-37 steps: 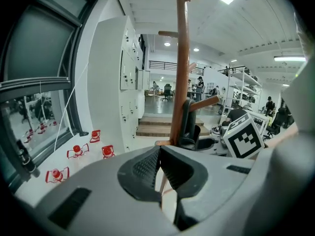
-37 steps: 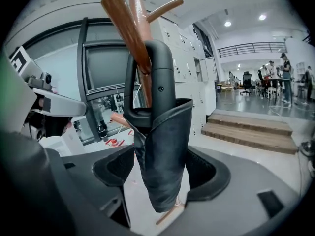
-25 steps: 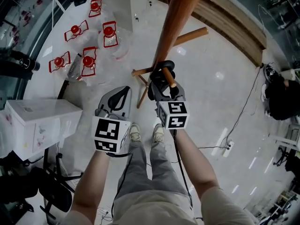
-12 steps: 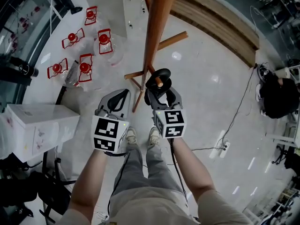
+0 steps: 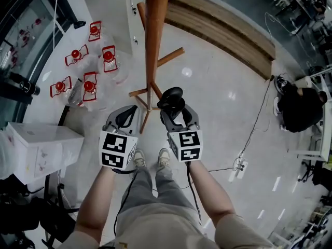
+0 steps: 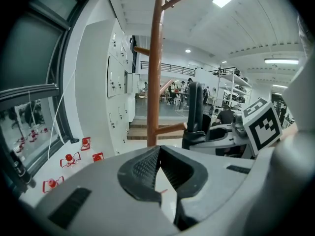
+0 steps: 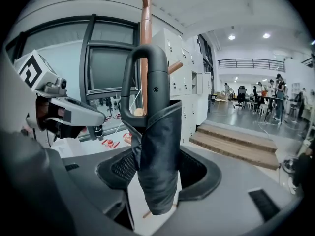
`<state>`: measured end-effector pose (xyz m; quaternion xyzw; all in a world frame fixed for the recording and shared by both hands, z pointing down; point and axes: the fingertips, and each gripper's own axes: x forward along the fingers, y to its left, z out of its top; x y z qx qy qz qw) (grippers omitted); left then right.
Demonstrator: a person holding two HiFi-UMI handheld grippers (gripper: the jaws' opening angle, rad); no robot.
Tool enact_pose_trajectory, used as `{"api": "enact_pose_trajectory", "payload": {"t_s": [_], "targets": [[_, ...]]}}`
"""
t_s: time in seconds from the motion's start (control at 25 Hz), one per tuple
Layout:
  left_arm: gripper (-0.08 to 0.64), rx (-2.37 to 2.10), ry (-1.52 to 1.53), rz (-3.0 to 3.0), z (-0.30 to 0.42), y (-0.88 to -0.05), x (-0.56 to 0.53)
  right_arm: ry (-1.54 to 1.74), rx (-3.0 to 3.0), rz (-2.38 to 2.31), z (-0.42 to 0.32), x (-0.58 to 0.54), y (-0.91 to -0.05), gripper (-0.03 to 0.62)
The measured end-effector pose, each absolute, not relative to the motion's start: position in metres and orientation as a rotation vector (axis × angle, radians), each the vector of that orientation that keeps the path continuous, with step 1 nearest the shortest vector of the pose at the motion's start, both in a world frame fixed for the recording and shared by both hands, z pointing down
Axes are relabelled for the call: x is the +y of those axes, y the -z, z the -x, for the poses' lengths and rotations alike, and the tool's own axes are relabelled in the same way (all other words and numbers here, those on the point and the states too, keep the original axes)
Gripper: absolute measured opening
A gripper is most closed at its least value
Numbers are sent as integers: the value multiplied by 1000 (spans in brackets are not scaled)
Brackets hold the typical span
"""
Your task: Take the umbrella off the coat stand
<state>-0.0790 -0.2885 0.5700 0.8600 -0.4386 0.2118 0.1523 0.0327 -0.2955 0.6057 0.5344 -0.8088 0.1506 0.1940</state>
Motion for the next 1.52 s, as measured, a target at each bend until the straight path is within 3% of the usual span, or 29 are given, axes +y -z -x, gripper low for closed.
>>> {"api": "enact_pose_trajectory", "payload": {"t_s": [0.44,0.8,1.52], "targets": [[8,-1291,-593,-2572,68,-501,-296,-371,-2300,-1590,-67,-286,-528,242],[8,-1354,-495,-2682,55,-406,-309,-256,-2366,-1657,-100,-295,-417,242],[9,-1405,-178,-2962,40,-234,-274,26,-2707,-1645,-100,-251,-225,238]]}}
